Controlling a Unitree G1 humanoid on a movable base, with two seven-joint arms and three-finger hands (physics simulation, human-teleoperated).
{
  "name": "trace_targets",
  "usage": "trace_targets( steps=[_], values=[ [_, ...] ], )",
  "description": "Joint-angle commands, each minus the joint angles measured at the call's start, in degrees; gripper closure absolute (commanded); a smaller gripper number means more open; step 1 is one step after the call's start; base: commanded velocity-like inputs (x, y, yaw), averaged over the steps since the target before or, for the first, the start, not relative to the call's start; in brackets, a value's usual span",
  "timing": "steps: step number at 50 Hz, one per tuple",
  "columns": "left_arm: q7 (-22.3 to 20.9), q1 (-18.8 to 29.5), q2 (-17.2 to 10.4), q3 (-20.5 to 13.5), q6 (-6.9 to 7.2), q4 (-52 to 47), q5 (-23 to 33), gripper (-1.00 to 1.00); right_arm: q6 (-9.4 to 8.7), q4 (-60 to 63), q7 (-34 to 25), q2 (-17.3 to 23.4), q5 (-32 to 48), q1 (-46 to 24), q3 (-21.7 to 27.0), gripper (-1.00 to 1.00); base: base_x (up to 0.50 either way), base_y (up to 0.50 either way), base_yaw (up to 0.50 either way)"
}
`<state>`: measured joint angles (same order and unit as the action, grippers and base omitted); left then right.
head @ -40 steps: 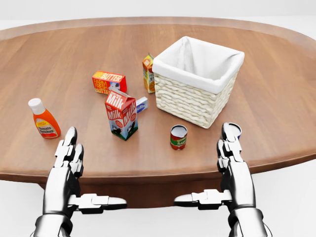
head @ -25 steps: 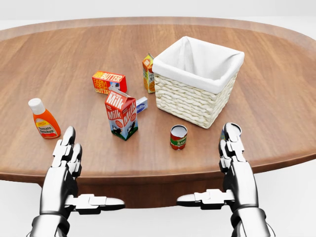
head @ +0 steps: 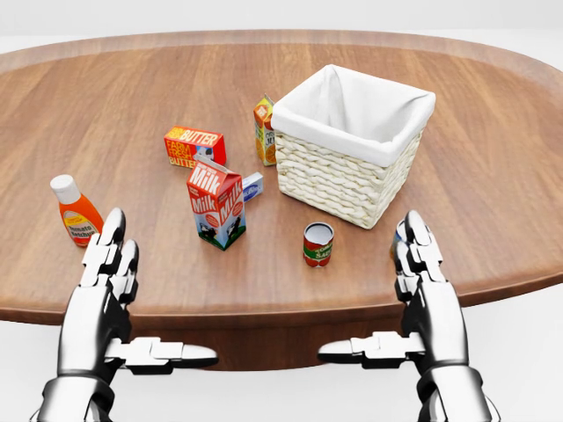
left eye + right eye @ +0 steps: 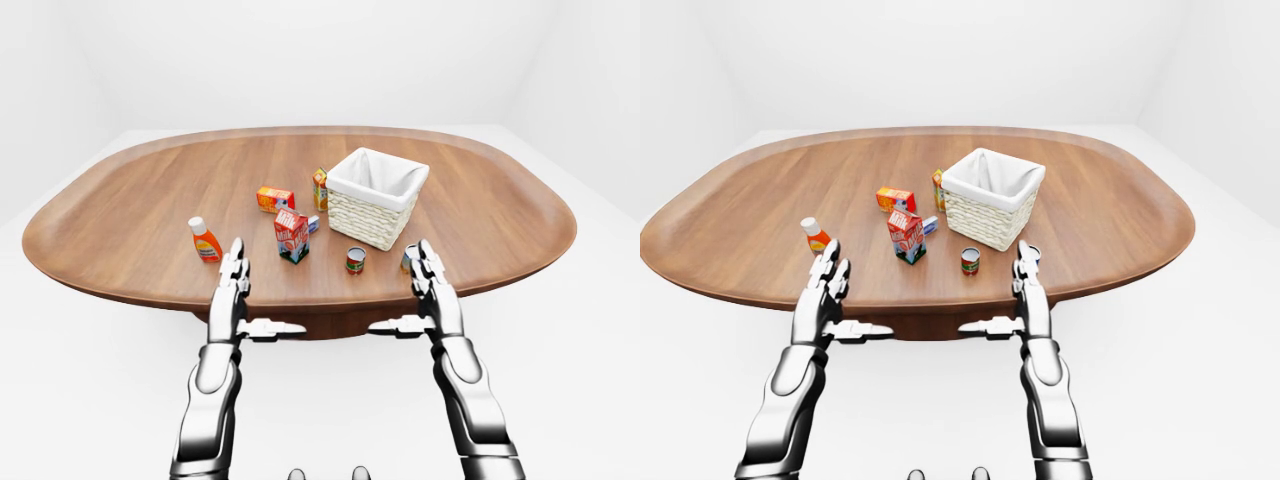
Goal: Pick up the tomato sauce, and put it in the basket.
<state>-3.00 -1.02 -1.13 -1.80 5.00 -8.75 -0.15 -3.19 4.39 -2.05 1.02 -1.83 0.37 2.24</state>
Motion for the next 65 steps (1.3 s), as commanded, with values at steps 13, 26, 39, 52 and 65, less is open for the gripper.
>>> trace_targets(
  steps=[13, 26, 39, 52, 65],
  values=[
    [-0.8, 0.1, -0.1, -0.4, 0.00, -7.3, 0.0, -1.00, -1.81, 7.4, -0.5, 0.4, -1.8, -0.3, 1.3, -1.00, 0.00, 0.00, 0.00],
    [-0.9, 0.0, -0.2, -0.5, 0.00, -8.1, 0.2, -1.00, -1.81, 11.8, -3.0, 0.2, -4.1, 1.5, 0.9, -1.00, 0.24, 0.00, 0.00],
    [-0.9, 0.1, -0.2, -0.5, 0.00, -7.1, 0.4, -1.00, -1.81, 11.6, -3.3, 0.0, -3.6, 1.9, 0.7, -1.00, 0.50, 0.00, 0.00],
    [-0.9, 0.3, -0.2, -0.4, 0.00, -6.8, 0.5, -1.00, -1.81, 11.7, -3.6, 0.1, -3.6, 2.0, 0.4, -1.00, 0.07, -0.20, 0.00],
    [-1.0, 0.1, -0.1, -0.4, 0.00, -7.0, 0.5, -1.00, -1.81, 11.8, -3.7, 0.0, -3.5, 2.1, 0.4, -1.00, 0.00, -0.50, 0.00]
  ],
)
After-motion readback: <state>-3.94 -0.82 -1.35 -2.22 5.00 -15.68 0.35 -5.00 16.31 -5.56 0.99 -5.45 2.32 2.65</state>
